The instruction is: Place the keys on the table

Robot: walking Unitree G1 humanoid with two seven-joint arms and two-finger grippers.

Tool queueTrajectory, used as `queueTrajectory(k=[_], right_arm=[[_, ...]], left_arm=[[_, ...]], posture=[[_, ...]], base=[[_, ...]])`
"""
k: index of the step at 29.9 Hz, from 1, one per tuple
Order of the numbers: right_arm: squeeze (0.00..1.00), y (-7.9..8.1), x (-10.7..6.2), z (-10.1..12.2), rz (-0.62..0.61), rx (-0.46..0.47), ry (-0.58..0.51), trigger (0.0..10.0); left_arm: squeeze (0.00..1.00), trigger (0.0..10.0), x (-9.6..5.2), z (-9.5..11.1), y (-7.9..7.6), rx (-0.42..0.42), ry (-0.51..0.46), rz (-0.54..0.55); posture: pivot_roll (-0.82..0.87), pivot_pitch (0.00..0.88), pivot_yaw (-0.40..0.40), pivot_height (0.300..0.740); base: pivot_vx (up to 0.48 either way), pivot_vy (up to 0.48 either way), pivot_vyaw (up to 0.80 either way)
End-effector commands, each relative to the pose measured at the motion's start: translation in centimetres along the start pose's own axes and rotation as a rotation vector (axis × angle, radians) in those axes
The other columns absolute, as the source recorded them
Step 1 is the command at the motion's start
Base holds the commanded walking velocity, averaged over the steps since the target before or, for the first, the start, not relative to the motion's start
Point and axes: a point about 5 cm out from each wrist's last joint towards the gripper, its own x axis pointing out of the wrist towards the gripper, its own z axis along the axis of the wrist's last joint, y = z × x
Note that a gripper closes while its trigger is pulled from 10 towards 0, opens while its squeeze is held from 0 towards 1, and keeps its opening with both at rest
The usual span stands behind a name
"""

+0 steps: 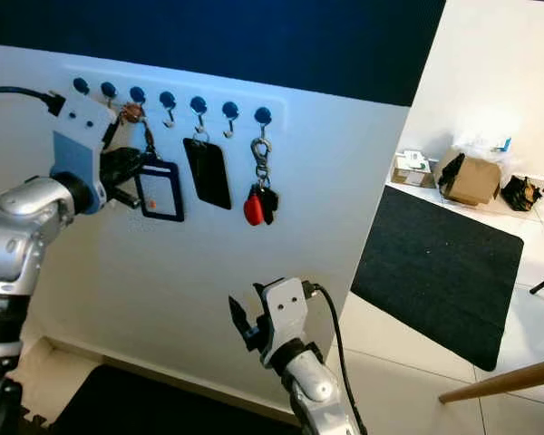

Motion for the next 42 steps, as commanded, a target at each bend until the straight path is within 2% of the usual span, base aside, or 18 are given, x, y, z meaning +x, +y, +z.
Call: queueTrajectory(k=[1, 2, 13, 14, 19, 23, 29, 32, 37, 42], right_arm=[[0.0, 0.3, -0.2, -0.2, -0.004, 0.026, 0.004, 10.0], [0.0, 0.3, -0.2, -0.3, -0.005, 0.026, 0.004, 10.0], [0.0, 0.3, -0.2, -0.3, -0.006, 0.026, 0.005, 10.0], [0.0, 0.3, -0.2, -0.3, -0.006, 0.027, 0.004, 10.0], [0.0, 0.3, -0.2, -0.3, -0.005, 0.028, 0.004, 10.0], [0.0, 0.3, -0.3, -0.3, -0.001, 0.028, 0.007, 10.0], [0.0, 0.4, 0.0, -0.3, 0.007, 0.03, 0.006, 10.0], [0.0, 0.5, 0.0, -0.3, 0.009, 0.03, 0.005, 10.0], [0.0, 0.4, 0.0, -0.3, 0.008, 0.03, 0.006, 10.0], [0.0, 0.5, 0.0, -0.3, 0.009, 0.031, 0.006, 10.0]], left_arm=[[0.0, 2.1, 0.5, 0.1, -0.7, -0.002, -0.008, -0.032], [0.0, 0.0, 0.4, 0.1, -0.7, -0.002, -0.01, -0.036], [0.0, 0.0, -0.4, 0.7, -0.5, 0.019, -0.029, -0.043], [0.0, 10.0, -1.3, 1.6, 0.0, 0.033, -0.059, -0.011], [0.0, 10.0, -2.2, 2.7, 0.5, 0.055, -0.09, 0.021], [0.0, 10.0, -3.3, 3.9, 0.4, 0.12, -0.118, 0.021], [0.0, 10.0, -4.1, 4.2, 0.2, 0.135, -0.11, 0.039], [0.0, 10.0, -4.3, 4.4, 0.2, 0.123, -0.121, 0.051], [0.0, 10.0, -4.3, 6.4, 0.4, 0.087, -0.229, 0.095], [0.0, 10.0, -3.9, 7.2, 0.6, 0.094, -0.245, 0.127]], posture=[[0.26, 0.171, -0.024, 0.74], [0.26, 0.171, -0.023, 0.74], [0.27, 0.171, -0.024, 0.74], [0.27, 0.171, -0.025, 0.74], [0.27, 0.171, -0.026, 0.74], [0.28, 0.173, -0.031, 0.74], [0.28, 0.17, -0.036, 0.74], [0.28, 0.167, -0.036, 0.74], [0.28, 0.169, -0.036, 0.74], [0.28, 0.168, -0.035, 0.74]], base=[[0.0, 0.0, 0.0], [0.0, 0.0, 0.0], [0.0, 0.0, 0.0], [0.0, 0.0, 0.0], [0.0, 0.0, 0.0], [0.0, 0.0, 0.0], [0.0, 0.0, 0.0], [0.0, 0.0, 0.0], [0.0, 0.0, 0.0], [0.0, 0.0, 0.0]])
